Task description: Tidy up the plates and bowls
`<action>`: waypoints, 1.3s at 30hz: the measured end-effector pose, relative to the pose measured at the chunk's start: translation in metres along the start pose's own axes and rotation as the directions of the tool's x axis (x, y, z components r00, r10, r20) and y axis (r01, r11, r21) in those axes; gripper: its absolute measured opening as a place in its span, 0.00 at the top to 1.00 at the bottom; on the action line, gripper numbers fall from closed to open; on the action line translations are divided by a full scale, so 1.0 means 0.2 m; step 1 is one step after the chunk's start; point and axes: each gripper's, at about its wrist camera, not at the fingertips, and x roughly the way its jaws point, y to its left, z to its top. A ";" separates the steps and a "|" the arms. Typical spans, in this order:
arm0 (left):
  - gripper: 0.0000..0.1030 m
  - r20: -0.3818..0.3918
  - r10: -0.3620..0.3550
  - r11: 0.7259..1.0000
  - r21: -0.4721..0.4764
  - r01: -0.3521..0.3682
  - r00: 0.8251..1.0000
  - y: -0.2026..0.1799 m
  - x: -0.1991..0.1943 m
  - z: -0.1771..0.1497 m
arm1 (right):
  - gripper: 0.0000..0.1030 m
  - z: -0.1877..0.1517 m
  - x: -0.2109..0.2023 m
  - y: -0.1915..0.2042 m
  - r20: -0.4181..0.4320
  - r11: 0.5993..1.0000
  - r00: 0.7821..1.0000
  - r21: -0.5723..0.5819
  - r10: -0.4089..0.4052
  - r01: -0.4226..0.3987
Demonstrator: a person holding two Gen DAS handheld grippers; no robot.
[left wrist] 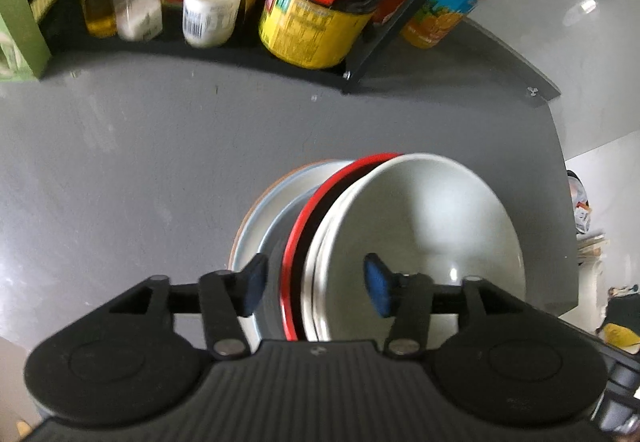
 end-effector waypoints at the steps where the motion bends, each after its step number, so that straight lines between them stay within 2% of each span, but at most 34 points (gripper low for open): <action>1: 0.43 0.013 0.005 1.000 0.009 -0.005 1.000 -0.01 -0.02 0.00 | 0.37 0.00 -0.03 0.00 0.014 1.000 1.000 0.005 0.005 -0.005; 5: 0.26 0.053 0.039 0.999 0.032 -0.041 0.998 -0.07 -0.09 -0.01 | 0.31 -0.03 -0.16 -0.03 0.083 1.000 0.997 0.011 0.000 0.000; 13: 0.14 0.095 0.041 0.996 0.075 -0.048 0.995 -0.17 -0.24 -0.11 | 0.21 -0.15 -0.39 -0.10 0.169 0.999 0.985 0.025 -0.033 0.029; 15: 0.13 0.107 0.037 0.993 0.110 -0.049 0.994 -0.20 -0.28 -0.16 | 0.20 -0.20 -0.45 -0.10 0.186 0.999 0.982 0.026 -0.042 0.038; 18: 0.12 0.109 0.030 0.989 0.144 -0.046 0.994 -0.23 -0.34 -0.24 | 0.11 -0.27 -0.54 -0.11 0.222 0.998 0.973 0.038 -0.057 0.050; 23: 0.11 0.126 0.029 0.983 0.176 -0.051 0.992 -0.25 -0.43 -0.37 | 0.08 -0.40 -0.68 -0.11 0.264 0.993 0.959 0.076 -0.104 0.087; 25: 0.11 0.127 0.015 0.979 0.200 -0.041 0.992 -0.26 -0.47 -0.43 | 0.01 -0.46 -0.75 -0.11 0.294 0.992 0.948 0.082 -0.119 0.099; 32: 0.10 0.151 -0.017 0.964 0.264 -0.024 0.988 -0.31 -0.58 -0.59 | 0.00 -0.64 -0.94 -0.11 0.345 0.980 0.918 0.104 -0.195 0.169; 35: 0.03 0.165 -0.039 0.959 0.285 -0.010 0.986 -0.34 -0.63 -0.66 | 0.00 -0.71 -1.03 -0.10 0.372 0.974 0.901 0.111 -0.225 0.198; 39: 0.01 0.182 -0.066 0.945 0.326 0.003 0.981 -0.37 -0.70 -0.76 | 0.00 -0.77 -1.12 -0.08 0.395 0.964 0.880 0.125 -0.264 0.234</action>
